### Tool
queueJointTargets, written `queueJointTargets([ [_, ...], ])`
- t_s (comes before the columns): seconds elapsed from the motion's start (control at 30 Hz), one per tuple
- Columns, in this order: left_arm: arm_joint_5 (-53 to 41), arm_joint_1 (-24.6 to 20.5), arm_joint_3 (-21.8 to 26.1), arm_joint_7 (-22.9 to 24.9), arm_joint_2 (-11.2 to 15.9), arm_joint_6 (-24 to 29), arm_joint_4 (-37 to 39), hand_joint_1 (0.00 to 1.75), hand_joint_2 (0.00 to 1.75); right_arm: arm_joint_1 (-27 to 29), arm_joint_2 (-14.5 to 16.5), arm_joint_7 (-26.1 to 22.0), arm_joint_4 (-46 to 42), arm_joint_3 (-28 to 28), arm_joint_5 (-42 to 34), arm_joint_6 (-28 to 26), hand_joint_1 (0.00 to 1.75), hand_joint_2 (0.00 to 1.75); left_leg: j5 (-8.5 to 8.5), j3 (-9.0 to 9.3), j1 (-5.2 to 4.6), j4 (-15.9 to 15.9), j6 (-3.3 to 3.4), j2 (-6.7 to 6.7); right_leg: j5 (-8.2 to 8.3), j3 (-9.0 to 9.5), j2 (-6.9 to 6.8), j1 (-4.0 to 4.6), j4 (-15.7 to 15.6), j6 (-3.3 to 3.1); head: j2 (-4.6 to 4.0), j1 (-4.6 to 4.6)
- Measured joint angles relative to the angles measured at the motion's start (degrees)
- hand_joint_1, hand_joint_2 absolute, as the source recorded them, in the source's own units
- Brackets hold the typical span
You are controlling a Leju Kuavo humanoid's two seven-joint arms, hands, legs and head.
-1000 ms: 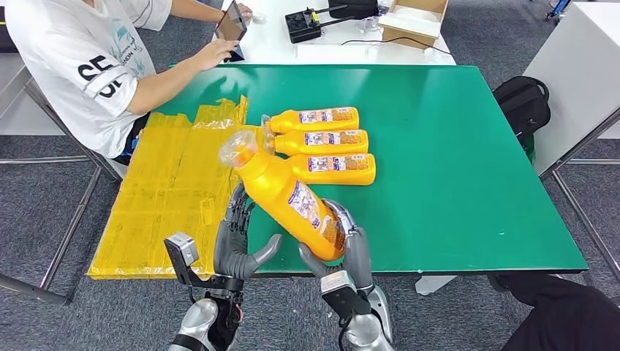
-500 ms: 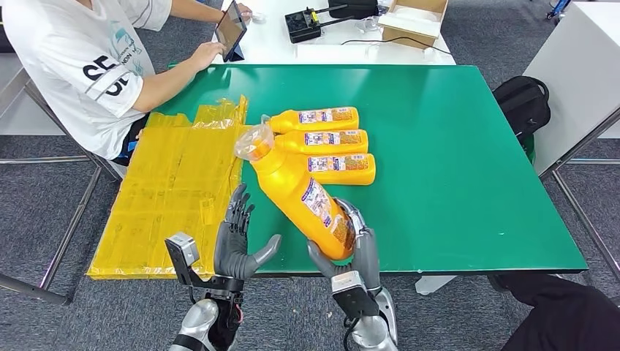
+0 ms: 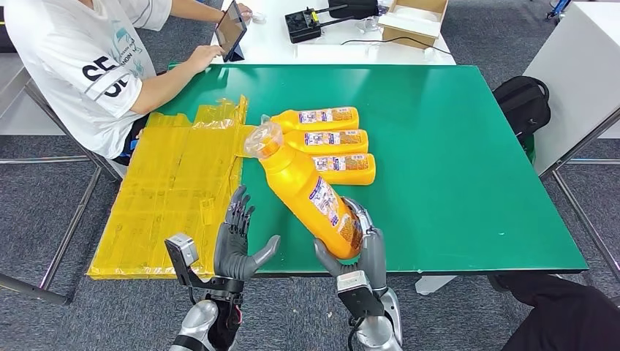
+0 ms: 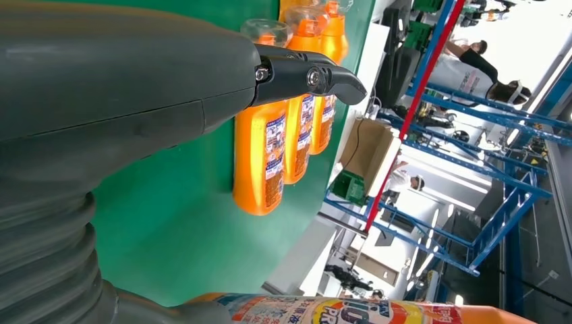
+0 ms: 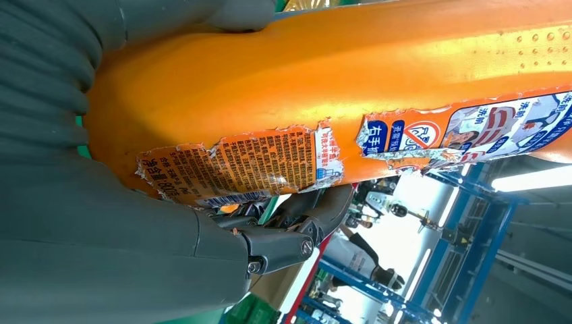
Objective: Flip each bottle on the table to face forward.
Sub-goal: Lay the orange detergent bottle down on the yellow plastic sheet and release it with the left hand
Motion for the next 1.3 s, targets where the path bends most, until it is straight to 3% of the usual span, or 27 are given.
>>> queueJointTargets([
  [0.77, 1.08, -0.03, 0.28, 0.70, 0.00, -2.74, 0.43, 0.00, 1.75, 0.10, -0.55, -0.01, 0.32, -2.57, 1.60, -1.47, 1.75, 1.75, 0.00, 0.00, 0.00, 0.00, 0.00, 0.00, 0.00, 0.01, 0.00, 0.00, 0.00, 0.00, 0.00, 0.00],
  [1.07, 2.21, -0.16, 0.25, 0.90, 0.00, -4.95, 1.39, 0.00, 1.75, -0.30, -0.39, -0.01, 4.01, -2.36, 3.42, -1.56, 1.75, 1.75, 0.00, -0.01, 0.00, 0.00, 0.00, 0.00, 0.00, 0.01, 0.00, 0.00, 0.01, 0.00, 0.00, 0.00],
  [1.3, 3.96, -0.28, 0.00, 1.48, 0.00, -7.36, 1.75, 0.00, 1.75, -1.89, 0.25, -0.01, 10.20, 1.00, 3.18, -1.50, 1.75, 1.75, 0.00, -0.01, 0.00, 0.00, 0.00, 0.00, 0.00, 0.00, 0.00, 0.00, 0.01, 0.00, 0.00, 0.00],
])
